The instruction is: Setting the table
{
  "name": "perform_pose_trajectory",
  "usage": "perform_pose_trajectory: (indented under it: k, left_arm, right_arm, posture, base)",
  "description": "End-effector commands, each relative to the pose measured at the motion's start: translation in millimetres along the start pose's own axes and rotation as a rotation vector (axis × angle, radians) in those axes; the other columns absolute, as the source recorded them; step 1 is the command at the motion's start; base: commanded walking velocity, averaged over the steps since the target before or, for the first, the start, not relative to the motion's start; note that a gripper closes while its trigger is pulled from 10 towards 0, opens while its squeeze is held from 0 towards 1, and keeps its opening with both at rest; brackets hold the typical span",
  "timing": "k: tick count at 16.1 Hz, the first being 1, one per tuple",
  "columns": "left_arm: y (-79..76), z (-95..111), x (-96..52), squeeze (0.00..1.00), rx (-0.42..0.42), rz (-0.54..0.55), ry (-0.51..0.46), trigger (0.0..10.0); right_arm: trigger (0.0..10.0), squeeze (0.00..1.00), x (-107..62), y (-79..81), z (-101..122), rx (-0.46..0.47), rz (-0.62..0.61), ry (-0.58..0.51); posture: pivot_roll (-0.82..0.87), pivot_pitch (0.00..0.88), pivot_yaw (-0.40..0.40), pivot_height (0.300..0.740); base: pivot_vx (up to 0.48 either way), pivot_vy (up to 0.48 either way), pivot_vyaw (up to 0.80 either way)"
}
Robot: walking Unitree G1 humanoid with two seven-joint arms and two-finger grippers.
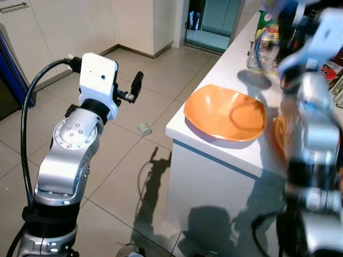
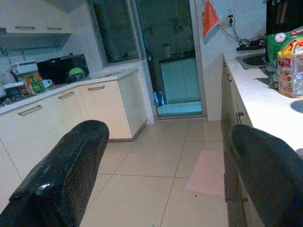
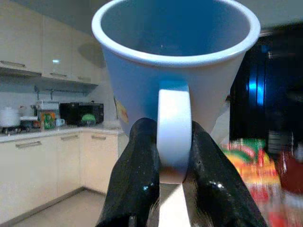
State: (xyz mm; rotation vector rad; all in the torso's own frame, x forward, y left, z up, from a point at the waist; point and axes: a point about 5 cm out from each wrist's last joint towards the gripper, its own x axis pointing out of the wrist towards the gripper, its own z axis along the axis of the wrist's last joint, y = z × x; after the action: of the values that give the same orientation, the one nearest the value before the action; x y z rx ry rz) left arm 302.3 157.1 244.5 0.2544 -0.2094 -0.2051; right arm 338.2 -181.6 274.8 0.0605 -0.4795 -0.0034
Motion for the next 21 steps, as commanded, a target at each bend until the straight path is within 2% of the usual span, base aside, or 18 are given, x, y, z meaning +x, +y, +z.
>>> perform_pose_trajectory:
  k: [1,2,5,8,10,15,21]
  left_arm:
    - [-5.0,-3,-1.4,0.00,-0.006,-0.006,0.002,10.0]
    - [-8.5,-4,-1.7,0.00,-0.010,-0.011,0.000,10.0]
    - [-14.2,2,3.8,0.00,0.001,-0.019,-0.030,10.0]
    - [-24.2,-1,6.7,0.00,-0.003,-0.084,-0.001,10.0]
    - [-26.4,-2,5.9,0.00,-0.013,-0.086,-0.001,10.0]
    - [-26.2,-1,6.4,0.00,-0.013,-0.081,0.000,10.0]
    - [-25.7,-3,4.8,0.00,-0.012,-0.078,0.004,10.0]
  right_arm:
    - [10.0,0.00,-11.4,4.2,4,0.006,-0.010,0.006]
    - [10.0,0.00,-22.1,7.1,6,0.025,-0.014,0.003]
    - [10.0,0.00,-40.4,11.9,23,0.032,-0.015,-0.033]
    - [10.0,0.00,-61.3,7.6,8,-0.010,0.003,0.106]
    - [10.0,0.00,-62.3,-3.9,4,0.007,-0.075,0.153]
    - [10.0,0.00,-68.8,9.1,1,0.041,-0.032,0.215]
    - [10.0,0.00,-69.8,8.0,0,0.039,-0.041,0.247]
  posture:
    - [0.02,0.000,-0.021,0.740]
    - [0.01,0.000,-0.011,0.740]
    - [-0.03,0.000,0.015,0.740]
    - [-0.03,0.000,0.029,0.740]
    - [-0.04,0.000,0.036,0.740]
    - [-0.03,0.000,0.025,0.740]
    - [-0.03,0.000,0.022,0.740]
  base:
    - [0.000,0.000,0.00]
    - [0.000,0.000,0.00]
    - [0.000,0.000,0.00]
    - [0.000,0.000,0.00]
    - [0.000,0.000,0.00]
    - [0.000,0.000,0.00]
    - [0.000,0.000,0.00]
